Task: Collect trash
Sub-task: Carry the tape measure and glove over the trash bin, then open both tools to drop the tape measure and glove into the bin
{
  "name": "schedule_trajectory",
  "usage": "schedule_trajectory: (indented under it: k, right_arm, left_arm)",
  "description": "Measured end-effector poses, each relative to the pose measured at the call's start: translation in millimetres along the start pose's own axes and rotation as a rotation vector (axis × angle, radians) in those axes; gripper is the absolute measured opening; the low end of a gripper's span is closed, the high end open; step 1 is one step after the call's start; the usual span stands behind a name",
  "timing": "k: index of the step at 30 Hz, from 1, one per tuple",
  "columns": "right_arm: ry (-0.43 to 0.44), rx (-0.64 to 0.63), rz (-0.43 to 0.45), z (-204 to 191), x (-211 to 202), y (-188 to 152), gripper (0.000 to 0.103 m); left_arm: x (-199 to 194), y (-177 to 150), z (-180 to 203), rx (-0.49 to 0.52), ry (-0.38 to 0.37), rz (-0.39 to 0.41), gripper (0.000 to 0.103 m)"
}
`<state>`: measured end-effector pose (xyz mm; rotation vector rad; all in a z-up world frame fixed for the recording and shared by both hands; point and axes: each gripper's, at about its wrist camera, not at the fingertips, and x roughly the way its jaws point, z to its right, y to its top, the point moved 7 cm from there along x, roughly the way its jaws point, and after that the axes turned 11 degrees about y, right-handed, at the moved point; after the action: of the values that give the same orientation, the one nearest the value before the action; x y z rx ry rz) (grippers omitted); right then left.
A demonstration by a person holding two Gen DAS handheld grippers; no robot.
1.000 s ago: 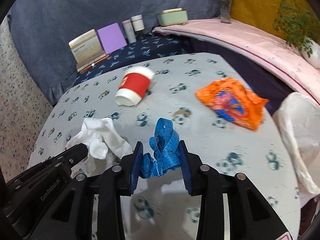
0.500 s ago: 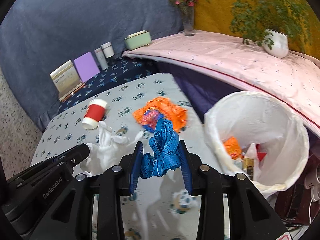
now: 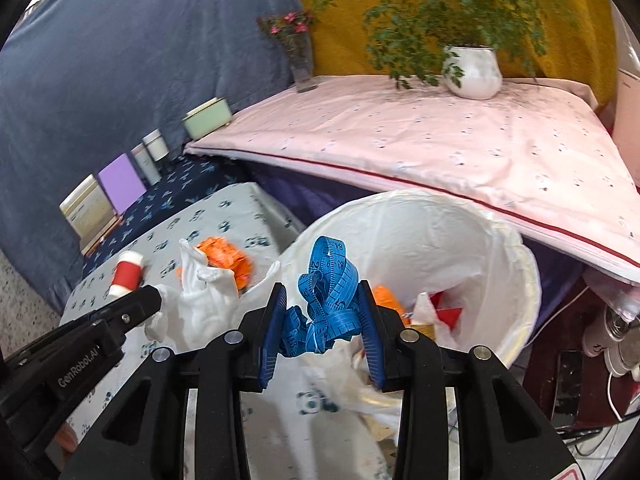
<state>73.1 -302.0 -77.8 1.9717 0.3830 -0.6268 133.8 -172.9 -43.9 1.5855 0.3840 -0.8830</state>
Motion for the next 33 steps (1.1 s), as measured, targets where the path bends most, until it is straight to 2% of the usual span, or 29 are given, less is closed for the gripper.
schedule_trajectory:
  k: [9, 14, 17, 19, 25, 33]
  right_arm:
    - [-0.061, 0.060, 0.025, 51, -11, 5, 0.034]
    - [-0.076, 0.076, 0.028, 66, -12, 6, 0.034]
    - [-0.079, 0.079, 0.028, 69, -11, 7, 0.034]
    - [-0.079, 0.080, 0.026, 70, -10, 8, 0.035]
    - [-0.070, 0.078, 0.021, 66, -5, 10, 0.038]
    - [-0.070, 0.062, 0.031, 55, -2, 14, 0.043]
  left_arm:
    - [9, 11, 57, 0.056, -0.116, -0.021, 0.006]
    - [14, 10, 72, 0.051, -0.159, -0.028, 0.008]
    - [17, 11, 74, 0.035, -0.170, -0.038, 0.017]
    - [17, 13, 71, 0.021, -0.161, -0.035, 0.037]
    - [17, 16, 57, -0.011, -0.128, -0.016, 0.057]
    - [22, 13, 26, -0.070, -0.085, -0.023, 0.060]
